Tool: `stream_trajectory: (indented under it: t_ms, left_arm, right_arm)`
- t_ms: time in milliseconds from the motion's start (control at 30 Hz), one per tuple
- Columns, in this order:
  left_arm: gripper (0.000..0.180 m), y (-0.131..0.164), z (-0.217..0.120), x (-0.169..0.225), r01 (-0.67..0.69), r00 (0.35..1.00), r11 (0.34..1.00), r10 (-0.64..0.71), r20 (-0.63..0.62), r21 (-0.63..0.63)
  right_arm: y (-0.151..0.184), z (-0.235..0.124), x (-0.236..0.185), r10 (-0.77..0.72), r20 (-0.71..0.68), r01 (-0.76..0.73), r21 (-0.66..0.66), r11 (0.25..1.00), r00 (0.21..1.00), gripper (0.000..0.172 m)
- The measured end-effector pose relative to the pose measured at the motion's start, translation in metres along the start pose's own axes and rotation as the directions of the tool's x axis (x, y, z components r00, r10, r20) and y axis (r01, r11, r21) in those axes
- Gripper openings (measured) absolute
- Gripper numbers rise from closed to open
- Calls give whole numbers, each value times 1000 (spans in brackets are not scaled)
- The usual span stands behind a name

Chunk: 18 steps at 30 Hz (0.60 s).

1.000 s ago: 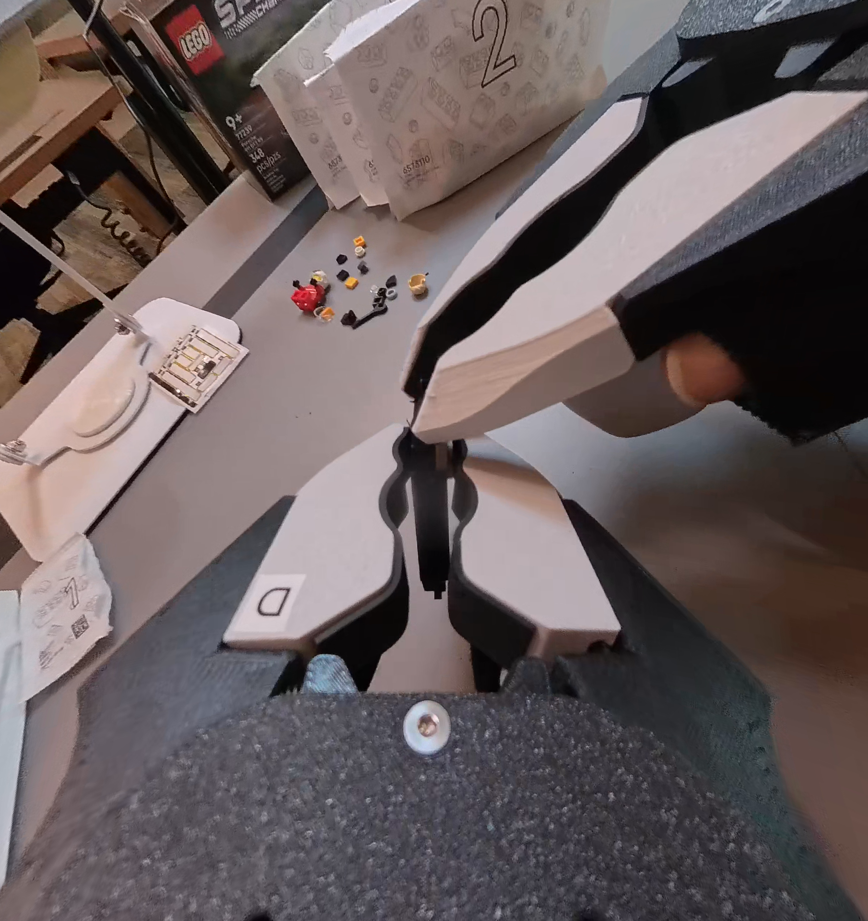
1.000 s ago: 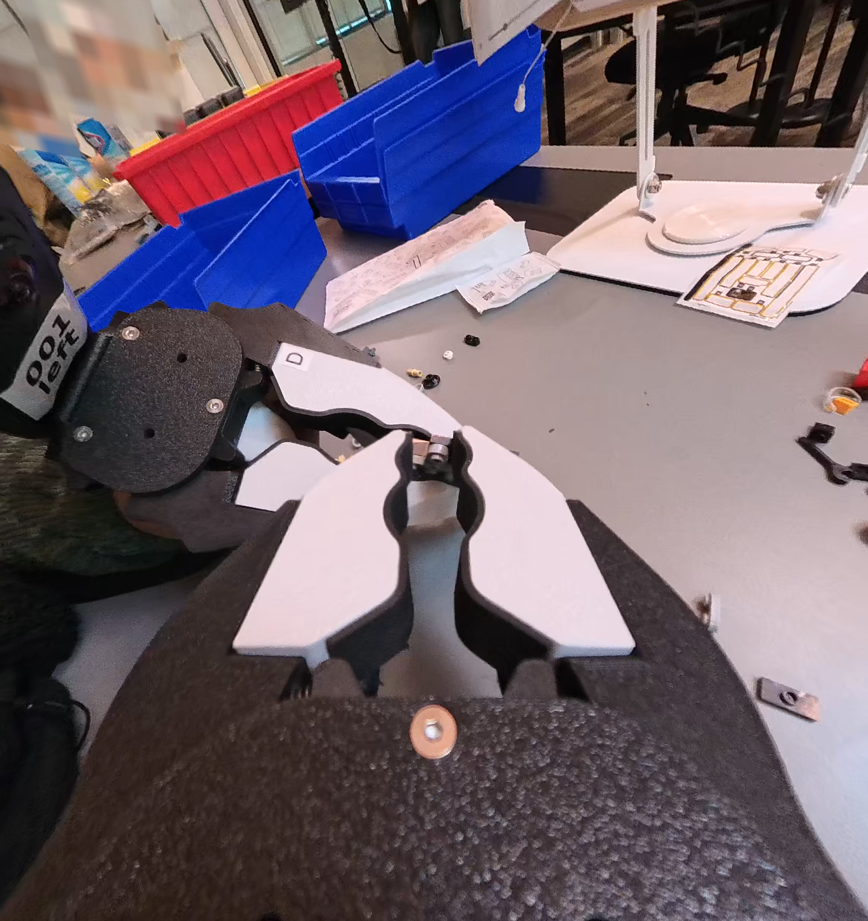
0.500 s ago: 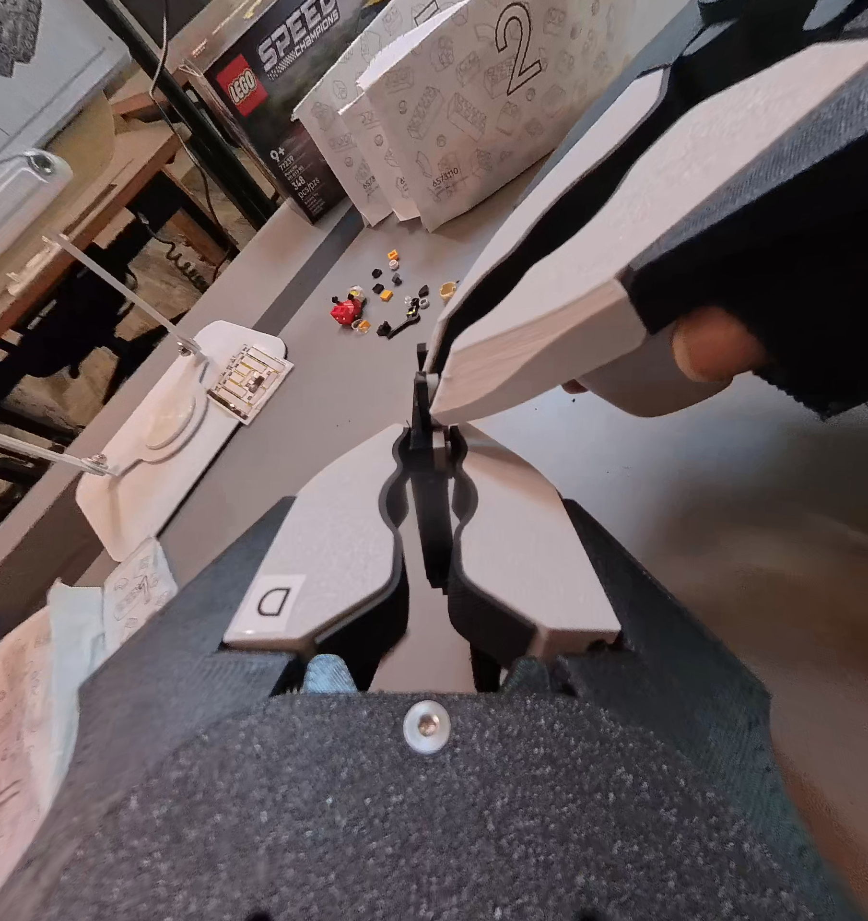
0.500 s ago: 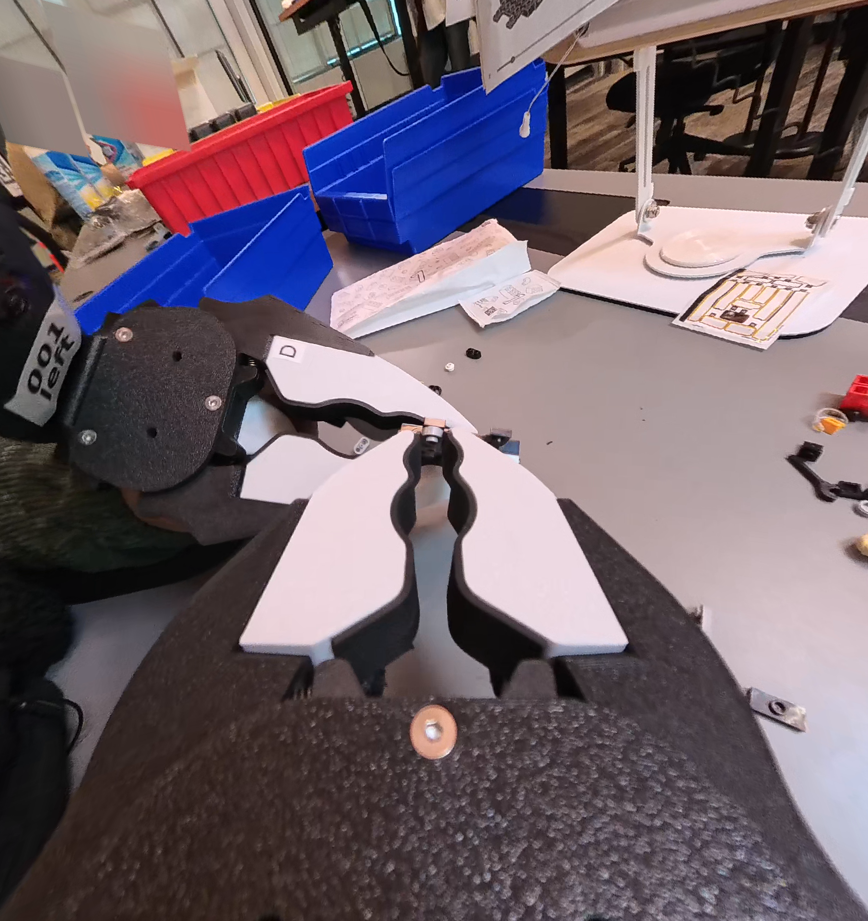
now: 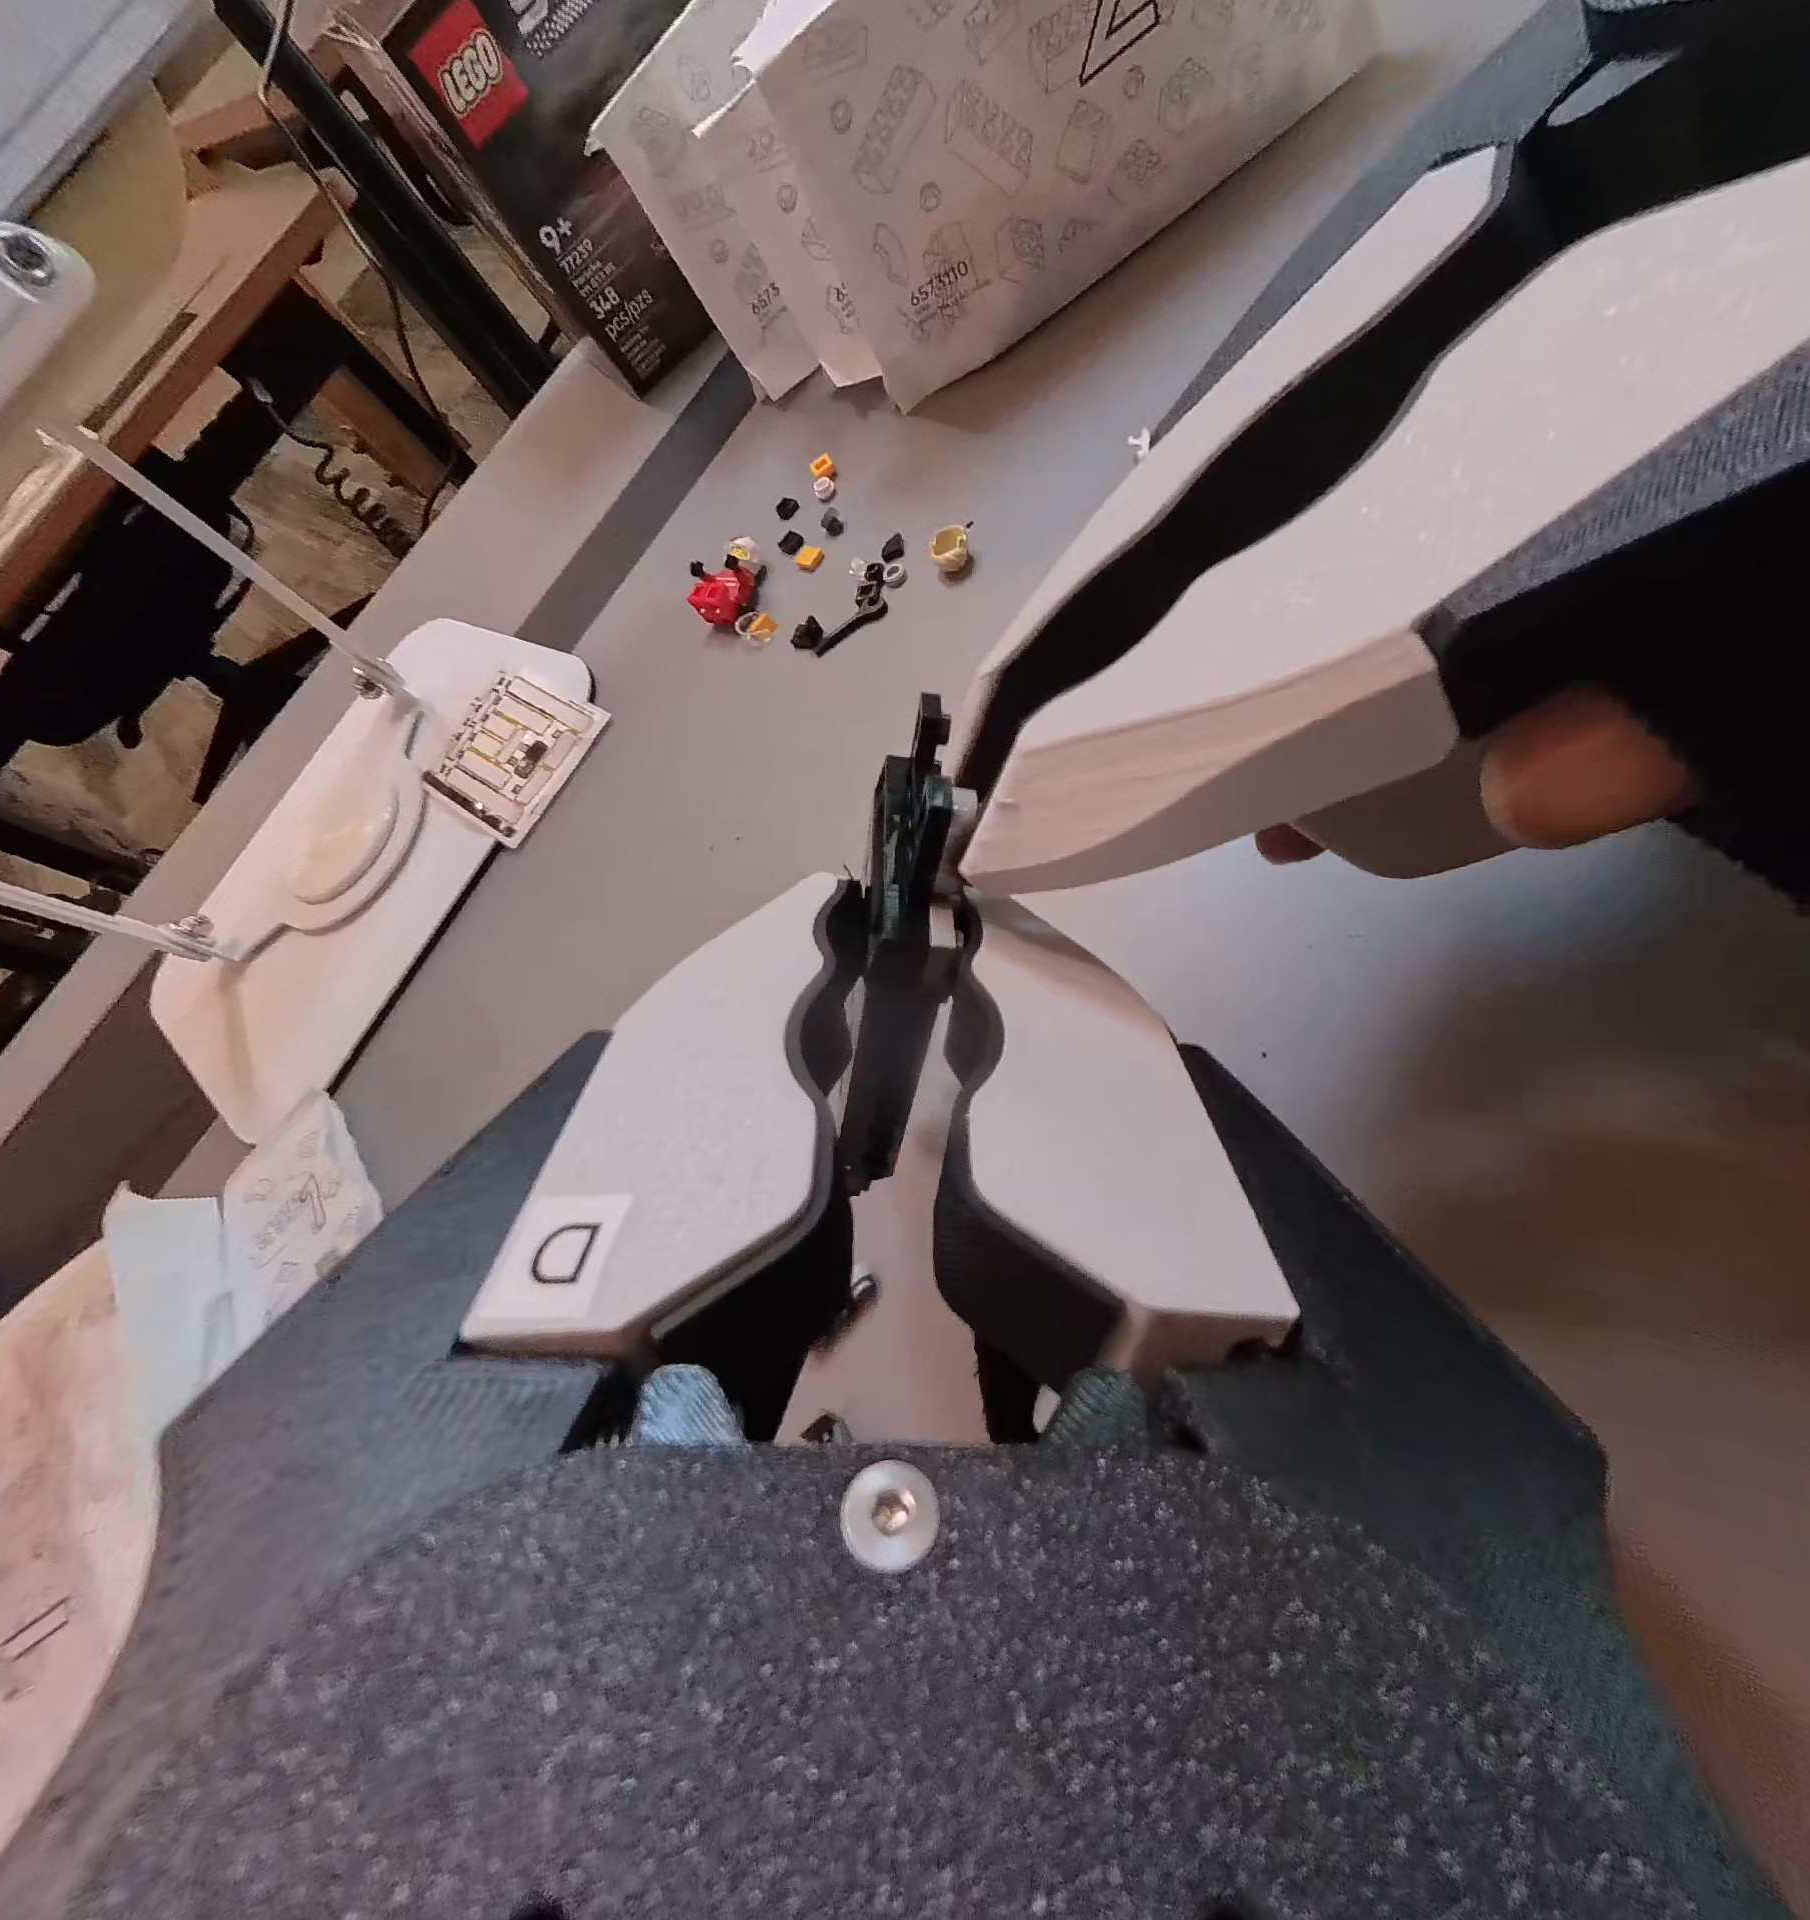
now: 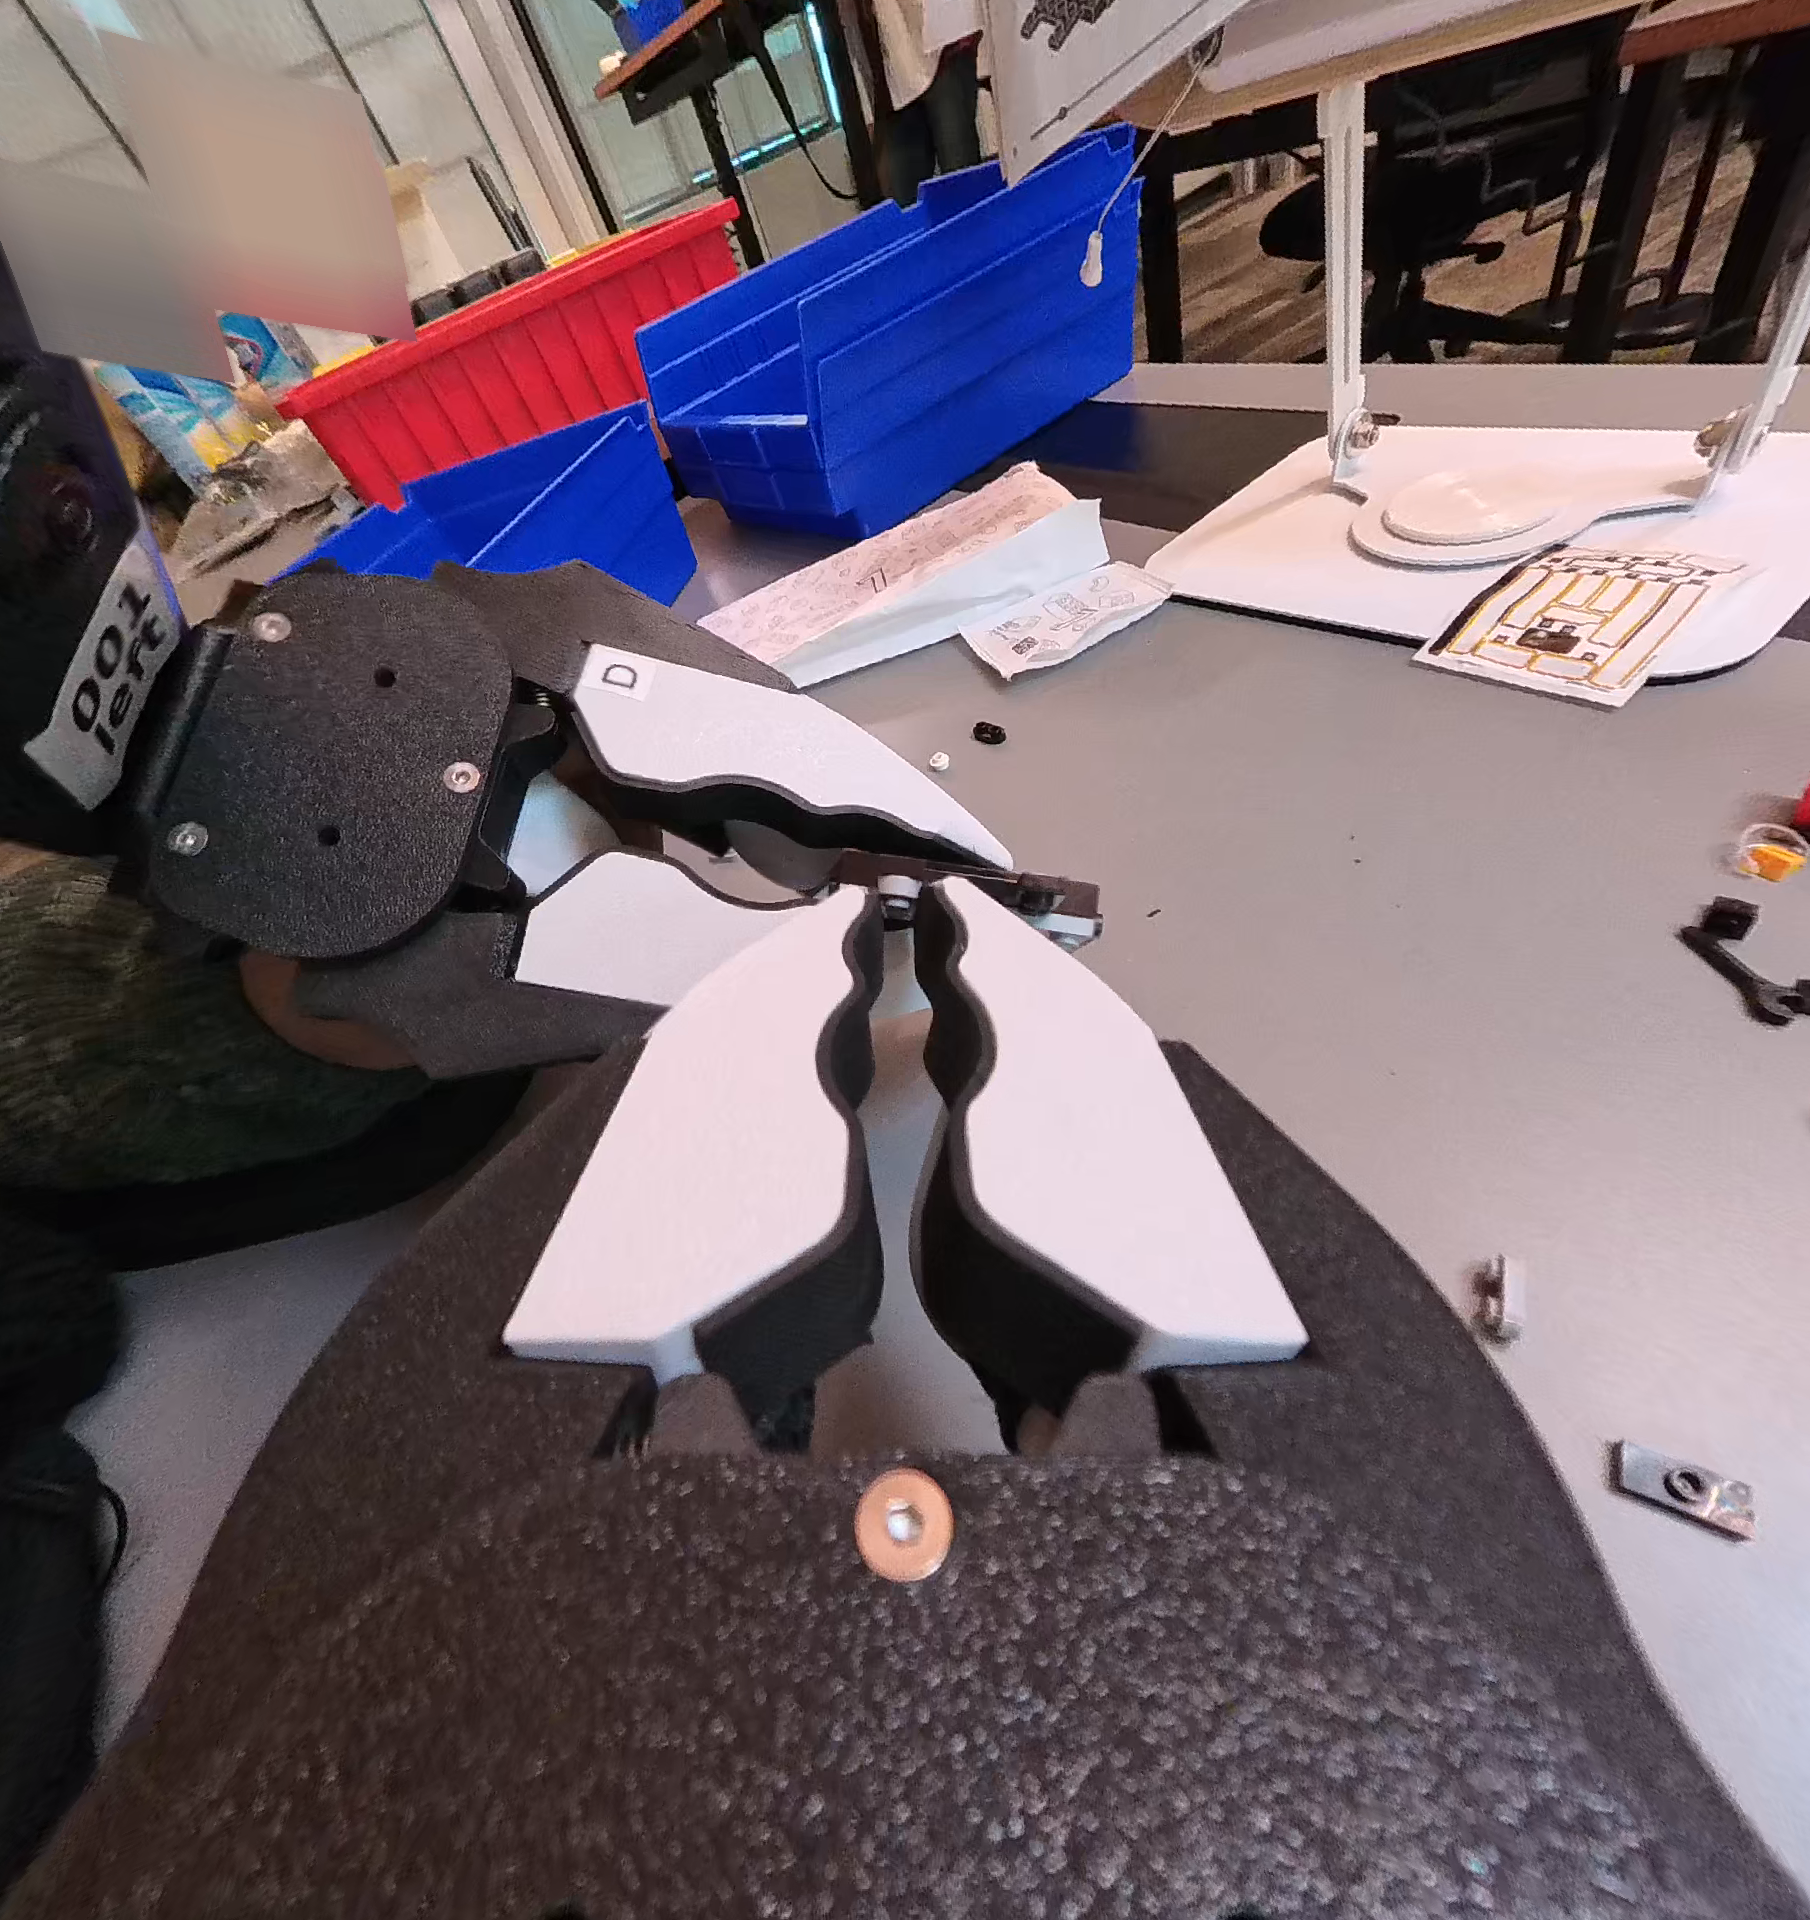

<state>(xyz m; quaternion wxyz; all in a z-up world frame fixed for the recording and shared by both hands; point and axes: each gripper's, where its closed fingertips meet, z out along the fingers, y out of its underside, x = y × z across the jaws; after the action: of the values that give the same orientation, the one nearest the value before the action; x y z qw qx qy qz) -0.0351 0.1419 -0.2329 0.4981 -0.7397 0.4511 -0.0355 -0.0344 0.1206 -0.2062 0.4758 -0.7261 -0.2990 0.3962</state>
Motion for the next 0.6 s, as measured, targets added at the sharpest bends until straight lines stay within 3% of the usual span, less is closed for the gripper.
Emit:
stream_trajectory:
  t_ms: [100, 167, 233, 367, 433, 600]
  left_arm:
    - [16, 2, 2, 1, 46, 998, 999, -46, -35, -2]
    - [13, 10, 1, -27, 77, 994, 997, -75, 78, -31]
    - [13, 19, -5, -45, 238, 971, 971, -237, 20, -25]
    - [13, 10, -9, -25, 130, 991, 991, -130, 13, 12]
    - [13, 4, -6, -21, 98, 995, 995, -98, 21, 18]
    - [13, -1, -1, -3, 15, 1000, 1000, -15, 19, 18]
  right_arm:
    - [2, 0, 1, 7, -2, -7, -3, 1000, 1000, 6]
    - [8, -2, -1, 9, 11, -8, -22, 1000, 1000, 0]
    - [8, -5, -5, 4, 27, -4, -8, 1000, 1000, 0]
    - [-1, -4, 4, 54, 45, -54, 3, 999, 998, 0]
    - [-3, -3, 3, 25, 37, -26, 2, 1000, 999, 14]
    - [-8, 1, -4, -21, 29, 20, 21, 1000, 999, 18]
